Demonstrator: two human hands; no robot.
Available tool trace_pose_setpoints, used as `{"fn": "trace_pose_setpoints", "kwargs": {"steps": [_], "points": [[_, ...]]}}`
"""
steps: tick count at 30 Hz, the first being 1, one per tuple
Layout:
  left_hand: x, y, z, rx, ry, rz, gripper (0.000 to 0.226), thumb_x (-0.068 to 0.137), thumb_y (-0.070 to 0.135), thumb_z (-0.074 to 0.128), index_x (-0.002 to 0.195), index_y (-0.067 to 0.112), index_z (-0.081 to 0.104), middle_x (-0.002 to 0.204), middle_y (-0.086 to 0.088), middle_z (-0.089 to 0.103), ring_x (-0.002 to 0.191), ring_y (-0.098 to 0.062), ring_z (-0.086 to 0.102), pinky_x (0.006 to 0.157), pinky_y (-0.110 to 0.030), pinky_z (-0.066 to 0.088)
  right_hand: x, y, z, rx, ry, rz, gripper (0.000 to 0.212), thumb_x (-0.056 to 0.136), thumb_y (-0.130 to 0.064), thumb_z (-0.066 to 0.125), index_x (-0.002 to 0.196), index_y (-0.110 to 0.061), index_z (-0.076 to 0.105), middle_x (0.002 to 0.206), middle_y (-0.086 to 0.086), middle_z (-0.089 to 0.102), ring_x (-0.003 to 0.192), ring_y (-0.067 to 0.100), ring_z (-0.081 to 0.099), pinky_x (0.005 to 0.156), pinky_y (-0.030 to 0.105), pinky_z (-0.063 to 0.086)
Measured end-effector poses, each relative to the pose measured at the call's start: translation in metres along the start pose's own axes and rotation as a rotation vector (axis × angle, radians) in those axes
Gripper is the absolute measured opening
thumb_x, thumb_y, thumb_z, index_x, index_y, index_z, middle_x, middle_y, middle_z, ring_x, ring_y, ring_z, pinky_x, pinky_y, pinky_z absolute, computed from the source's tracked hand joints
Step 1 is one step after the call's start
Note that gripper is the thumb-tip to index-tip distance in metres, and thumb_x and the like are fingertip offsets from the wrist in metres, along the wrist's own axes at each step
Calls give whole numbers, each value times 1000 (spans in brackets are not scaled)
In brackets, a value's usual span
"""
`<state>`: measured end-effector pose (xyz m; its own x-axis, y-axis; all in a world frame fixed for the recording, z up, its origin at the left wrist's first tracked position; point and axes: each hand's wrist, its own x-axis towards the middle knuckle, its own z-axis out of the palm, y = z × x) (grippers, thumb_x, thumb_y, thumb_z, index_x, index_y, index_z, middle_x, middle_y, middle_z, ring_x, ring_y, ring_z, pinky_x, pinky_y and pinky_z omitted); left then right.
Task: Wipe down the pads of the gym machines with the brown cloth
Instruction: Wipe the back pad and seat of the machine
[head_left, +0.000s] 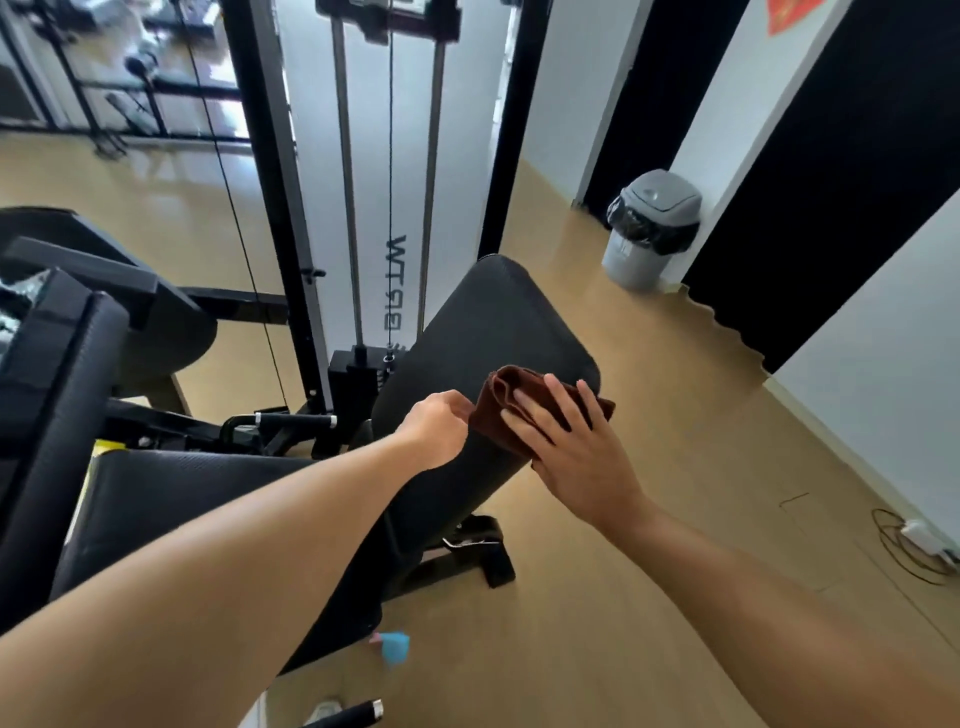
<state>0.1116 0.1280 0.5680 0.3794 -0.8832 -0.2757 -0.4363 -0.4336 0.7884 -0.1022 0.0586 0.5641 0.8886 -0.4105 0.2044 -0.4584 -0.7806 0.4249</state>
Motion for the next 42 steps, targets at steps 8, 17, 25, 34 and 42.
{"fn": "trace_pose_setpoints", "kwargs": {"steps": [8,17,25,34,42], "points": [[-1,57,45,-71,216,179,27,100,36,47,120,27,63,121,6,62,109,-15,60,96,-37,49,37,20,-21,751,256,678,55,102,-34,48,154,-27,32,159,1,35,151,26,23,116,46,36],[64,47,57,-202,218,-45,63,103,51,29,158,24,18,167,5,13,153,-13,10,125,-37,11,147,85,-17,918,-128,763,57,95,-43,39,147,-21,44,147,7,49,140,31,36,116,49,31],[144,50,27,-241,305,-156,66,102,56,25,159,24,16,167,3,13,154,-14,8,124,-39,9,206,111,7,1116,-171,781,54,89,-48,42,134,-21,52,125,7,61,116,28,56,103,48,45],[194,51,15,-273,427,-206,63,101,57,24,157,27,25,164,7,23,152,-12,15,123,-37,12,276,135,36,1208,-155,647,40,90,-41,49,126,-26,61,113,-1,66,104,22,60,94,38,49],[195,23,17,-273,503,-391,50,104,45,32,150,28,41,158,3,38,147,-19,30,119,-34,18,344,161,59,1187,-536,-2,19,90,-25,56,90,-22,75,73,3,74,62,15,65,64,29,54]]}}
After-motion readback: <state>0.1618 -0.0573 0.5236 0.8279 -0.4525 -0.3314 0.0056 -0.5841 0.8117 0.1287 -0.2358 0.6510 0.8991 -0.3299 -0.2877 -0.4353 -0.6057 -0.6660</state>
